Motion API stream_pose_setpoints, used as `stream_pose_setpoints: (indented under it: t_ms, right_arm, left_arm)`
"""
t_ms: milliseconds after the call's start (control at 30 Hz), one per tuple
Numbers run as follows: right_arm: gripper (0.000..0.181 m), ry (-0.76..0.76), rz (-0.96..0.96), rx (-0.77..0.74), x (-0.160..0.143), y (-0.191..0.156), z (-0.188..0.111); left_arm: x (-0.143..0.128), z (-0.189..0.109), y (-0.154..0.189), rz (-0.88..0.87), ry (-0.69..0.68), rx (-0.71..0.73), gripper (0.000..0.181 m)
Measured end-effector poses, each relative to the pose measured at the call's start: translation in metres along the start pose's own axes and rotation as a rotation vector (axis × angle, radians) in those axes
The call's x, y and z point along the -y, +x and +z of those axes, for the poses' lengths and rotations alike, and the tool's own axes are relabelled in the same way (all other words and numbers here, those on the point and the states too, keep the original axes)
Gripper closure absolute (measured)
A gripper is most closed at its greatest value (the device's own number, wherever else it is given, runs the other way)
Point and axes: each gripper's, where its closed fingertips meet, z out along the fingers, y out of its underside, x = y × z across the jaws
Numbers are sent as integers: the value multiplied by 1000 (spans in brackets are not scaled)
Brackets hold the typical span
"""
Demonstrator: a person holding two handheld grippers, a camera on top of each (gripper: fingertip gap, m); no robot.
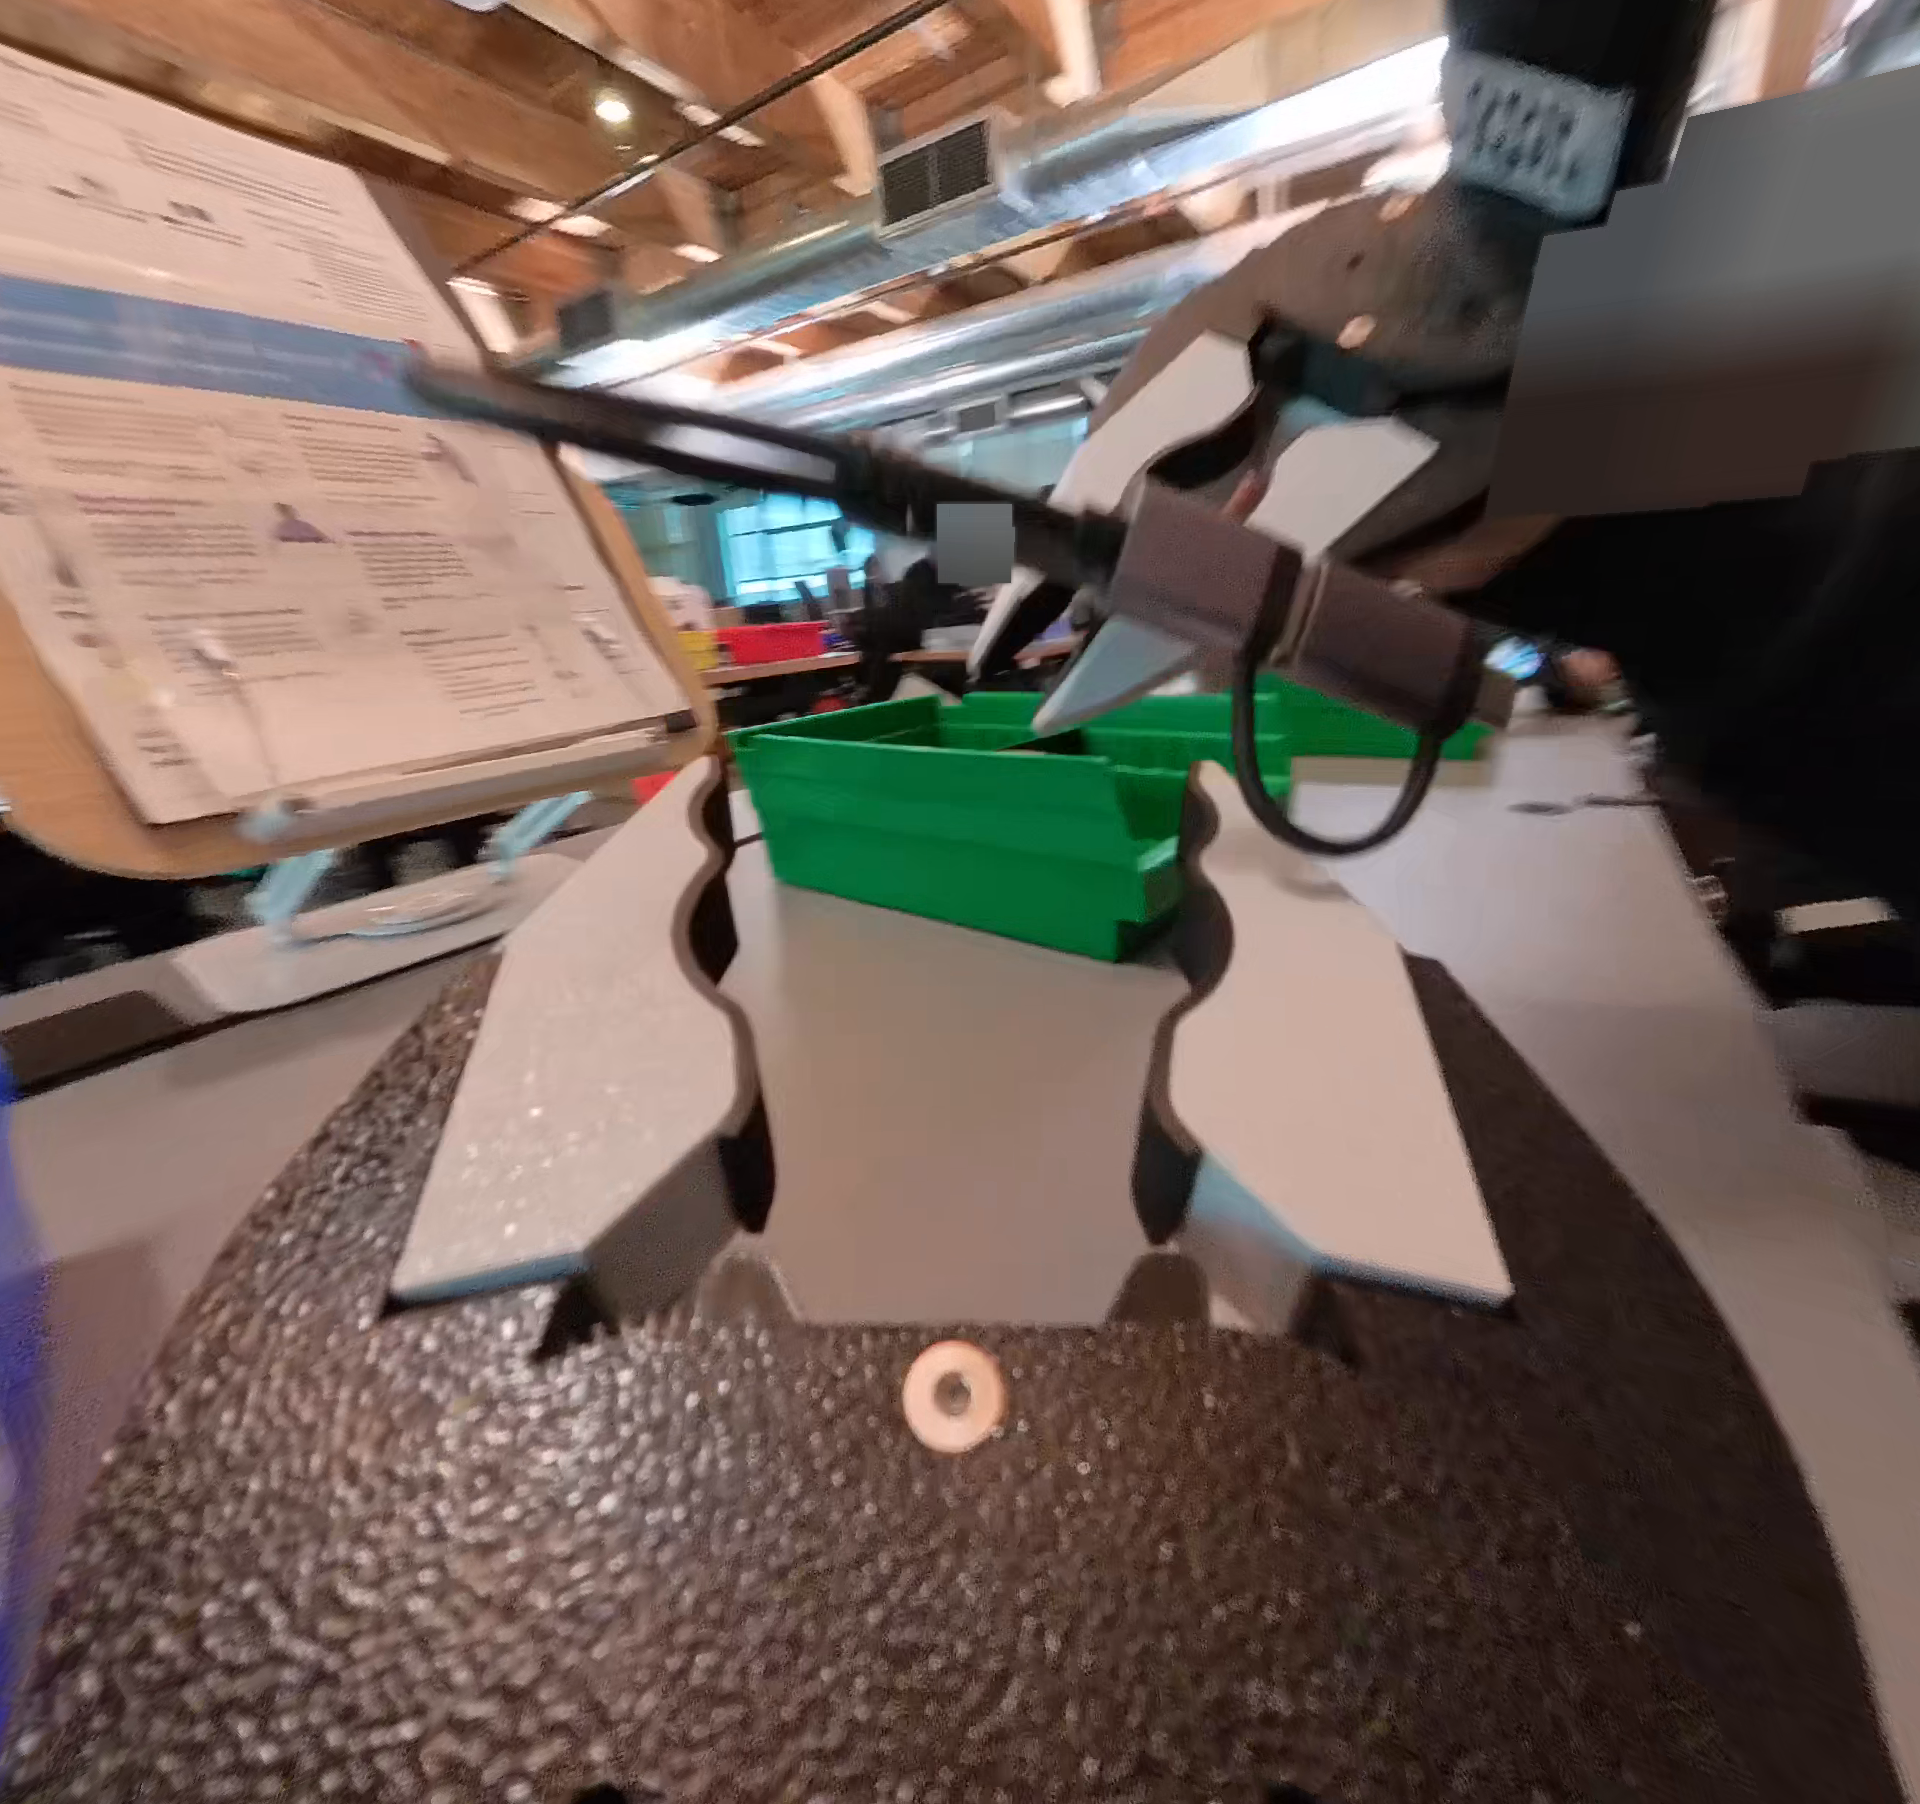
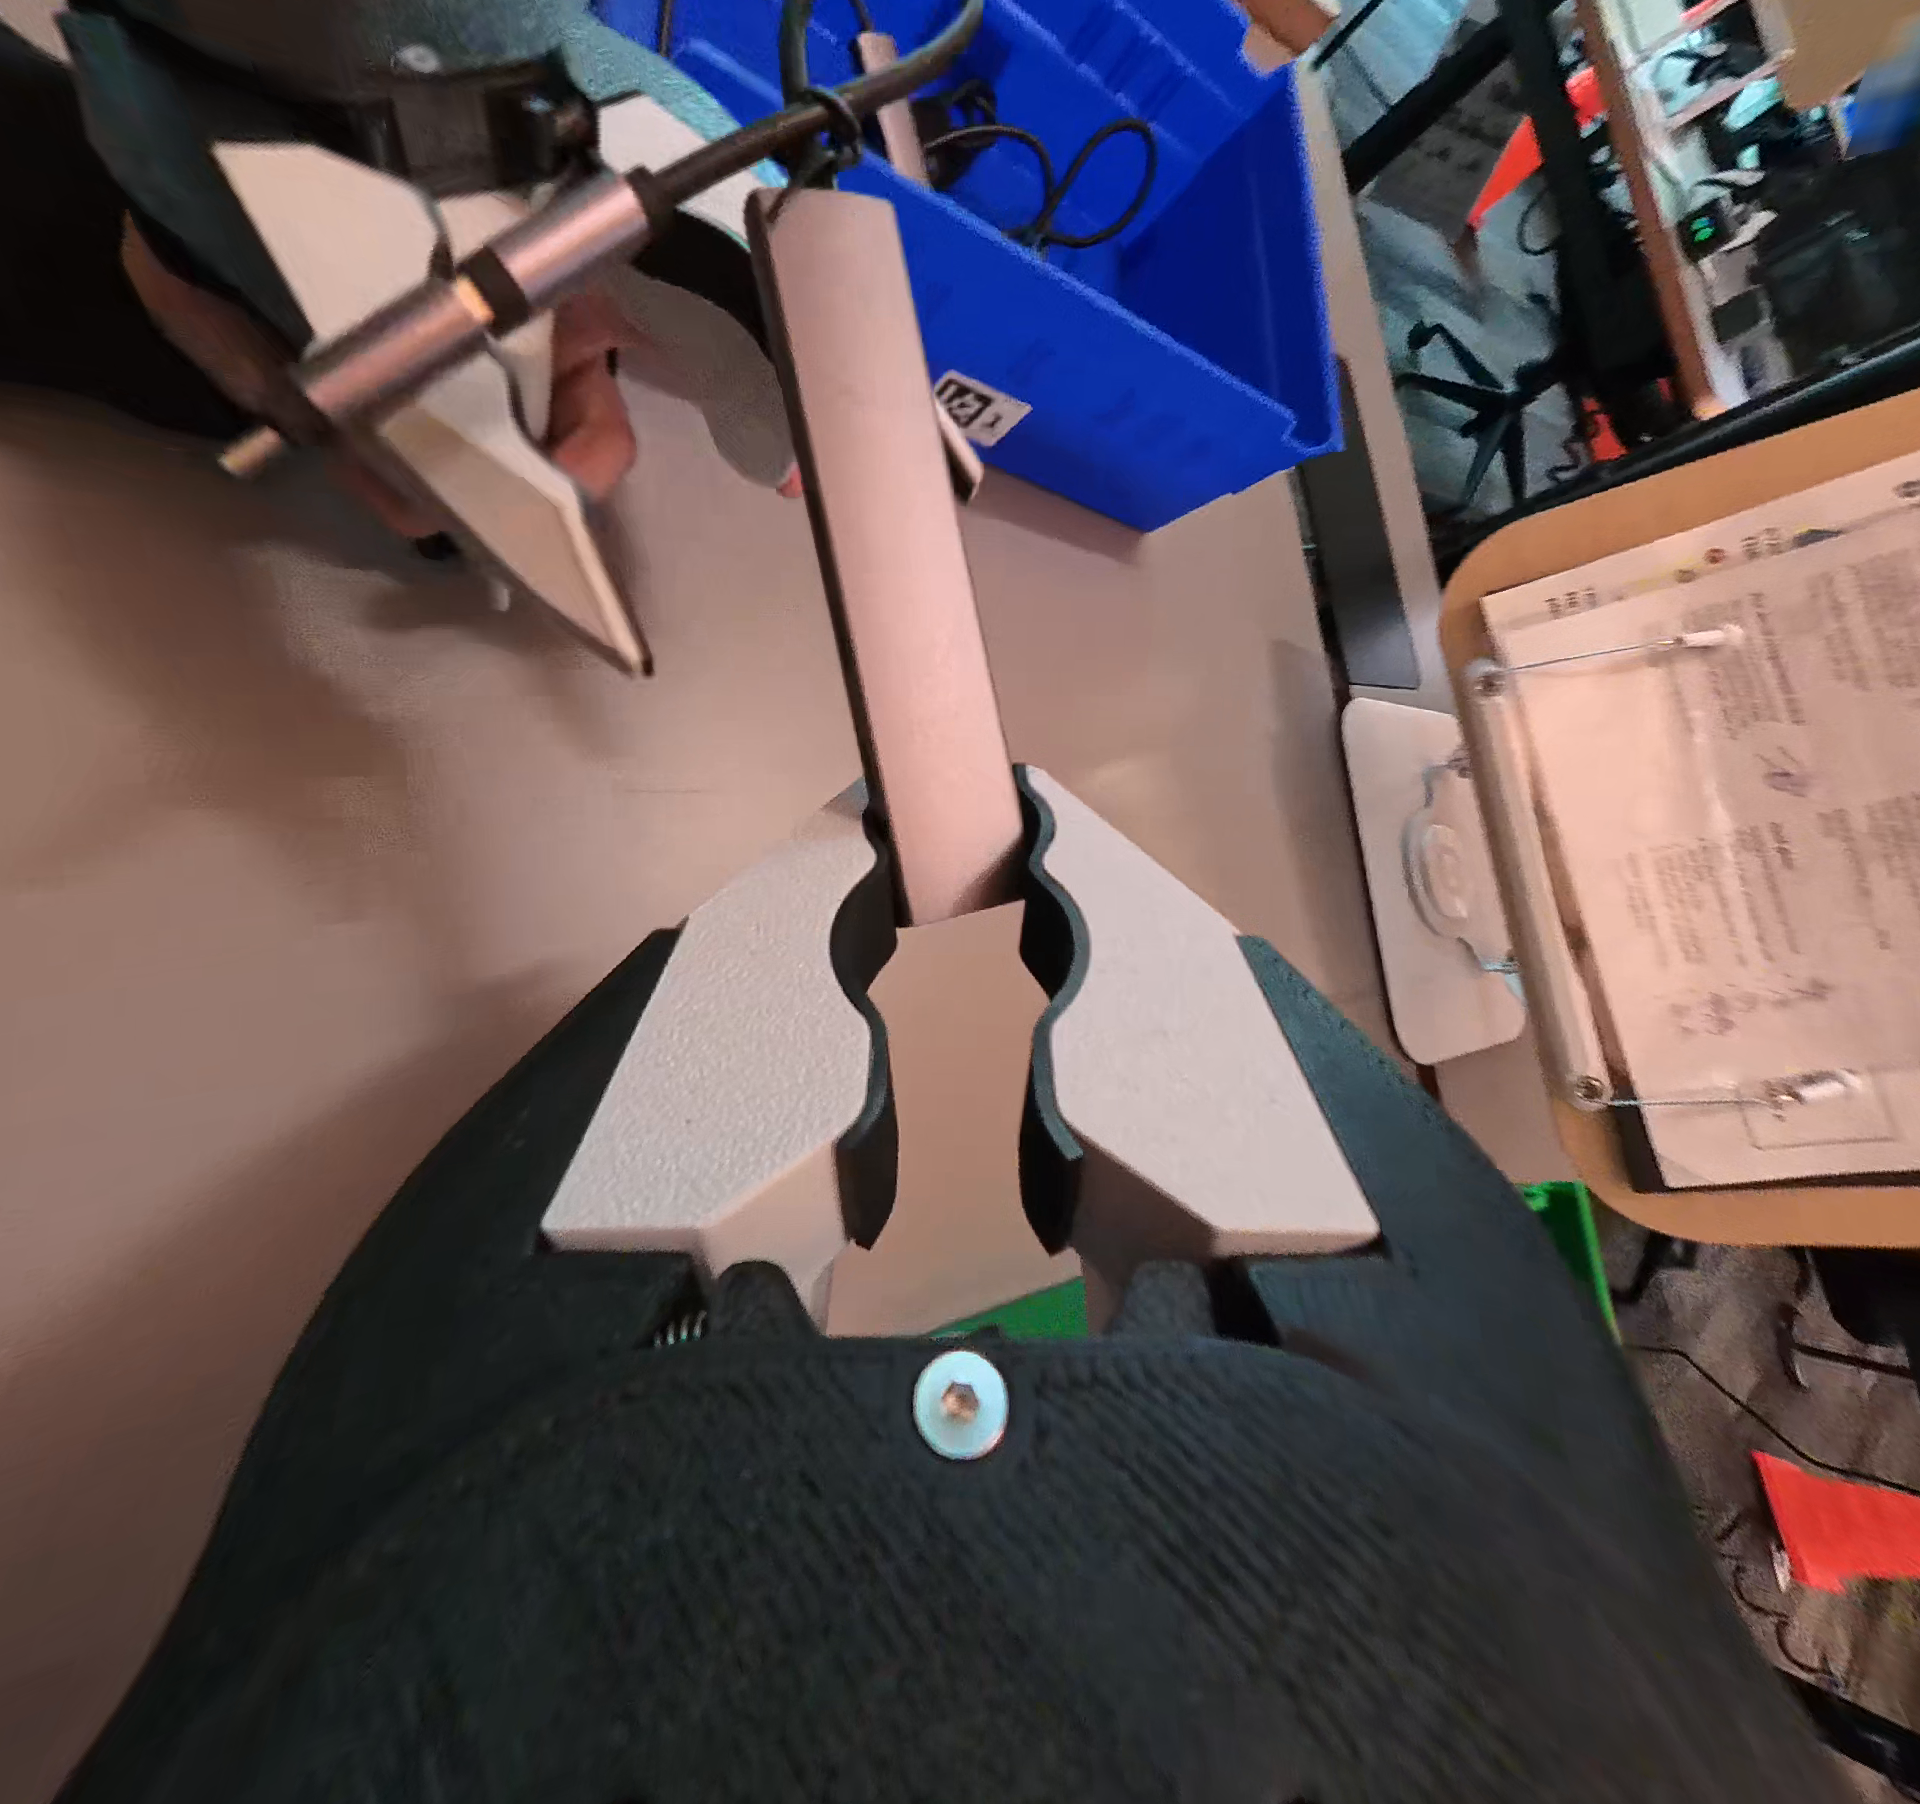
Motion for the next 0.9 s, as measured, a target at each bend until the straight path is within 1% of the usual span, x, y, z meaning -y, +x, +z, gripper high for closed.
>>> stream_pose_setpoints:
  t_ms: [33,100,167,333,433,533,633,733,800,867,900]
  right_arm:
    - [163,13,6,-11,2,5,-5]
    - [164,22,27,-78,2,22,-15]
    - [164,-30,59,-174,-9,45,-25]
    - [163,-259,106,-463,-57,117,-61]
    - [163,-364,144,-581,-85,155,-88]
    - [163,-511,160,-668,-118,186,-114]
    - [163,-676,148,-736,-152,211,-135]
    - [163,-827,123,-754,-185,227,-145]
    - [165,-888,82,-757,-202,237,-142]
    - [171,-961,31,-719,-222,241,-133]
    - [173,-974,0,-701,-231,243,-126]
  left_arm:
    - [-1,0,-2,43,-13,23,96]
    - [-6,2,-1,103,-44,42,96]
    - [-13,5,2,151,-84,42,95]
    - [-13,5,4,157,-87,41,97]
    - [-11,4,0,131,-72,50,100]
    - [-10,4,-1,119,-67,53,102]
    - [-10,3,-2,116,-62,54,104]
    - [-9,3,-2,107,-57,55,106]
    - [-8,3,-4,99,-54,59,107]
    - [-7,3,-4,90,-47,55,108]
    - [-7,2,-4,87,-45,57,108]
